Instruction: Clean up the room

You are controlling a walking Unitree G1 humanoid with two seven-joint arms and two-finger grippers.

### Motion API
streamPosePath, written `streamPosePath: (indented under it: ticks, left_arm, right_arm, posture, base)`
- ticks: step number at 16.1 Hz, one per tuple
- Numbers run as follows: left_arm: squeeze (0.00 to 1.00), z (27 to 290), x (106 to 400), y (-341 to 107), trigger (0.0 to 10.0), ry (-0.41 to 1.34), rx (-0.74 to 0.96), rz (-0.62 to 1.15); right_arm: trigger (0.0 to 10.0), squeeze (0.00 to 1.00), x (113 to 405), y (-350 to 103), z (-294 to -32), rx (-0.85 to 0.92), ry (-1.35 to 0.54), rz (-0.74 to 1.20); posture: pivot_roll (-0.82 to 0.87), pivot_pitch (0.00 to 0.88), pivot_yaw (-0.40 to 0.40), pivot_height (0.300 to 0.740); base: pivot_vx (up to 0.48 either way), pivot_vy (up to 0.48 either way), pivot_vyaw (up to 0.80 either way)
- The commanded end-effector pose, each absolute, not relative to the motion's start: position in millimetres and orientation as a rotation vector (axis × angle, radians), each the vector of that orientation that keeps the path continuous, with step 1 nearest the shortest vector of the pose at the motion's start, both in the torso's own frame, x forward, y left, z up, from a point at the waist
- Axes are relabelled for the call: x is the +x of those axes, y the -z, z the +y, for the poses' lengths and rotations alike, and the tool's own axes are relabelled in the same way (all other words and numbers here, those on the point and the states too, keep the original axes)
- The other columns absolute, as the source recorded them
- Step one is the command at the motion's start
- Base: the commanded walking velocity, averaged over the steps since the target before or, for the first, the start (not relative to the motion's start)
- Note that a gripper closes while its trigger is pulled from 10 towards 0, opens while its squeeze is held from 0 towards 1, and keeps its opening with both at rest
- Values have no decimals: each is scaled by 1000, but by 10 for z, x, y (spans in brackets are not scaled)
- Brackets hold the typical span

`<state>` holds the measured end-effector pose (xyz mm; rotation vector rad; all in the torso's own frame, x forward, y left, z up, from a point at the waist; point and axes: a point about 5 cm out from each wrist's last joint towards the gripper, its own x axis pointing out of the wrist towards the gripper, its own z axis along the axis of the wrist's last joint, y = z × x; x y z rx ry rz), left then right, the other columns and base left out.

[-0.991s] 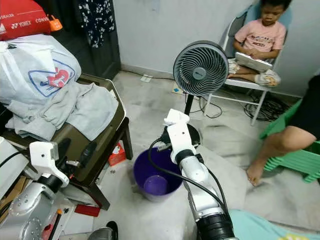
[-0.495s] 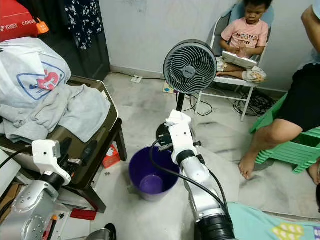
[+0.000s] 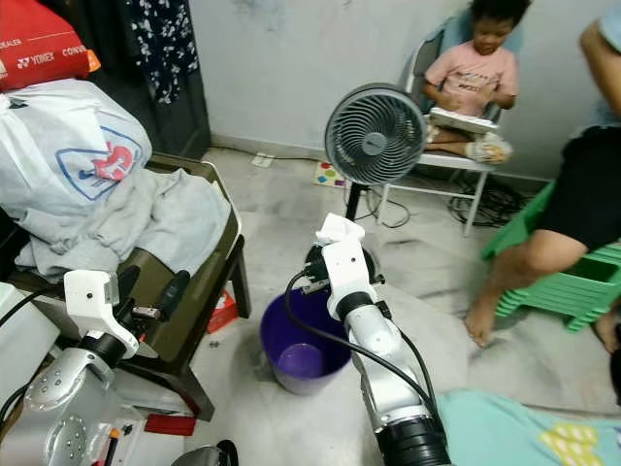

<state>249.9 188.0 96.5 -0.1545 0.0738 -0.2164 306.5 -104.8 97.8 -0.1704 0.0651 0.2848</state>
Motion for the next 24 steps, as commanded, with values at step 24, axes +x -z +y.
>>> streamPosePath:
  ticks: [24]
  left_arm:
    - [0,1779,2450,-994,10000,299,-179,26]
  right_arm:
    - [10000,0,3074,-937,-1123,-188,-274,82]
  posture:
    - [-24,82,-26,740]
  base:
    - [70,117,0]
